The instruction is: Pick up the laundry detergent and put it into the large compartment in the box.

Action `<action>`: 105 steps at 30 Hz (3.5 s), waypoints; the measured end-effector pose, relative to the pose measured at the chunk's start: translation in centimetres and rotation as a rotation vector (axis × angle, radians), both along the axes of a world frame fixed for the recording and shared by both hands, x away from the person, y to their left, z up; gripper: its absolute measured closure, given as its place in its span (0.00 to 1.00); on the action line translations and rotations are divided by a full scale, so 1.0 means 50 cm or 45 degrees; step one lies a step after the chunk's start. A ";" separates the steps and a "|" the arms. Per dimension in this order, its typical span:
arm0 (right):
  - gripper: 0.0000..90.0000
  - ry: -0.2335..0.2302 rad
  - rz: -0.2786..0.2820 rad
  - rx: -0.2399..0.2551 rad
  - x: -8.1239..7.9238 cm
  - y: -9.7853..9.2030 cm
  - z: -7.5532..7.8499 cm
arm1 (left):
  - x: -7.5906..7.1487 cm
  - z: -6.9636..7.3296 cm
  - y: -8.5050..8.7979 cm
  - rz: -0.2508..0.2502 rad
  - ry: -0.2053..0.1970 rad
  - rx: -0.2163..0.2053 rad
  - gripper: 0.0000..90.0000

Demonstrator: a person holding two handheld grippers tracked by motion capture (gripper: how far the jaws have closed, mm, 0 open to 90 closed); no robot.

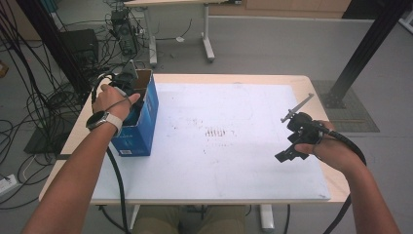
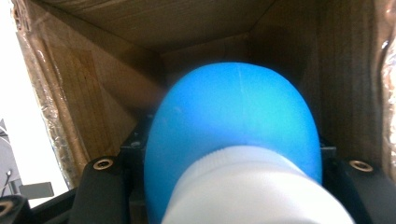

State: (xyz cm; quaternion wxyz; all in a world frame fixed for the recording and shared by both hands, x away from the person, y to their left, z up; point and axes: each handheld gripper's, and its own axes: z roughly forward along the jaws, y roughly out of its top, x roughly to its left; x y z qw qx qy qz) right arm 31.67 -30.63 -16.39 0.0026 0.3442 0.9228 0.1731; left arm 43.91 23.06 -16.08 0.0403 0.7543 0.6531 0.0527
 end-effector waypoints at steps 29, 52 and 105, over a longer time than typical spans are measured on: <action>0.13 -0.009 -0.006 0.011 -0.007 -0.007 -0.001 | -0.002 -0.001 0.000 -0.002 -0.003 -0.001 0.43; 0.13 0.004 -0.008 0.005 -0.005 -0.008 -0.004 | 0.001 -0.001 0.009 -0.029 -0.011 -0.014 0.42; 0.13 0.013 -0.004 -0.023 -0.010 0.015 0.007 | -0.018 0.108 0.022 -0.242 -0.087 -0.084 0.07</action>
